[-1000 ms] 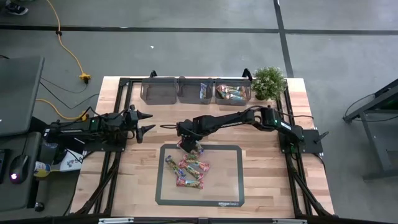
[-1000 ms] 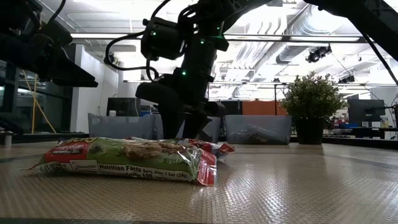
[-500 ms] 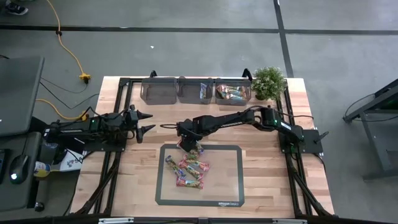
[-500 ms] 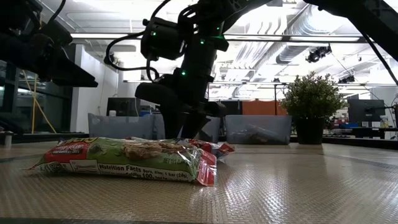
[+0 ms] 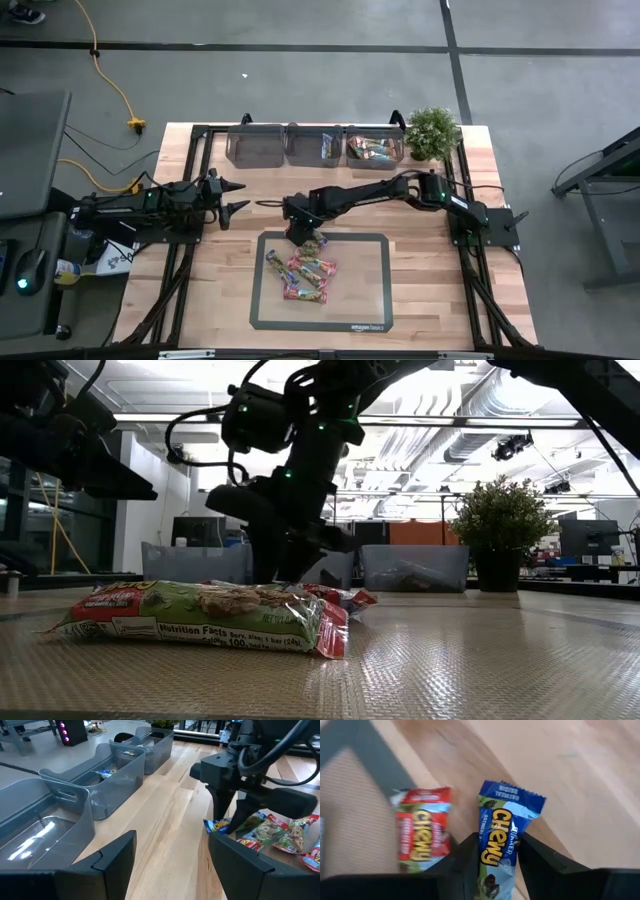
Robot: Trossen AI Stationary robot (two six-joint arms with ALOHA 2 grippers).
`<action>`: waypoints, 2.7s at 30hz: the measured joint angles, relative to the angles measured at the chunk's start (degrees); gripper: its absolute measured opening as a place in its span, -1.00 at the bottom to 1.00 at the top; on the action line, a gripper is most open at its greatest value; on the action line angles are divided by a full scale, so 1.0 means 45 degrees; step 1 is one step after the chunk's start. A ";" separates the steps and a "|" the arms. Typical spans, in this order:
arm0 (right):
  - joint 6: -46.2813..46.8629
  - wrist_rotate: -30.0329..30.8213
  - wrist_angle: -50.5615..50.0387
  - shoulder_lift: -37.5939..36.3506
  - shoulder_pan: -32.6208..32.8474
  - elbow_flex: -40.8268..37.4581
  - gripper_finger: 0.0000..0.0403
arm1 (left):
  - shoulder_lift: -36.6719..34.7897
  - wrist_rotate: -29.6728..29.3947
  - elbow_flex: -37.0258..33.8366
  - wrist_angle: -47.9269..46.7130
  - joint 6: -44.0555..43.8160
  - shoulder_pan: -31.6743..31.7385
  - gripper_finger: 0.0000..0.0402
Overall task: Pick and place Granola Bars by type
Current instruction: Put the blue granola bar into the middle black bin
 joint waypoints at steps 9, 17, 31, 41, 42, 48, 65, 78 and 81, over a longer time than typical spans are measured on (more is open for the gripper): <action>-0.0298 -0.0742 0.1650 -0.0042 -0.0101 0.0000 -0.42 | 0.0002 0.0004 0.0000 0.0000 -0.0002 0.0002 0.21; -0.0318 -0.0694 0.1661 -0.0067 -0.0112 0.0005 -0.45 | 0.0003 0.0004 -0.0004 0.0000 0.0001 0.0000 0.21; -0.0868 -0.0691 0.1745 -0.0102 -0.0210 0.0019 -0.68 | 0.0004 0.0004 -0.0003 0.0000 0.0000 0.0005 0.21; -0.1164 -0.1624 0.2776 -0.0117 -0.0638 0.0029 -0.70 | 0.0001 0.0004 0.0000 0.0000 0.0000 0.0001 0.21; -0.1205 -0.1791 0.2957 -0.0121 -0.0684 0.0029 -0.70 | 0.0001 0.0004 -0.0003 0.0000 -0.0003 0.0004 0.21; -0.1226 -0.2593 0.4180 -0.0126 -0.0929 0.0034 -0.71 | 0.0001 0.0004 -0.0001 0.0000 -0.0001 0.0005 0.21; -0.1761 -0.4966 0.8371 -0.0590 -0.1145 0.0044 -0.71 | 0.0002 0.0004 0.0001 0.0000 -0.0001 0.0003 0.21; -0.4860 -0.2279 0.8367 -0.3991 -0.1127 0.0051 -0.71 | 0.0002 0.0004 0.0001 0.0000 -0.0001 0.0005 0.21; -0.5472 -0.1689 0.8327 -0.4803 -0.1127 0.0058 -0.71 | 0.0005 0.0004 -0.0003 0.0000 -0.0003 0.0005 0.21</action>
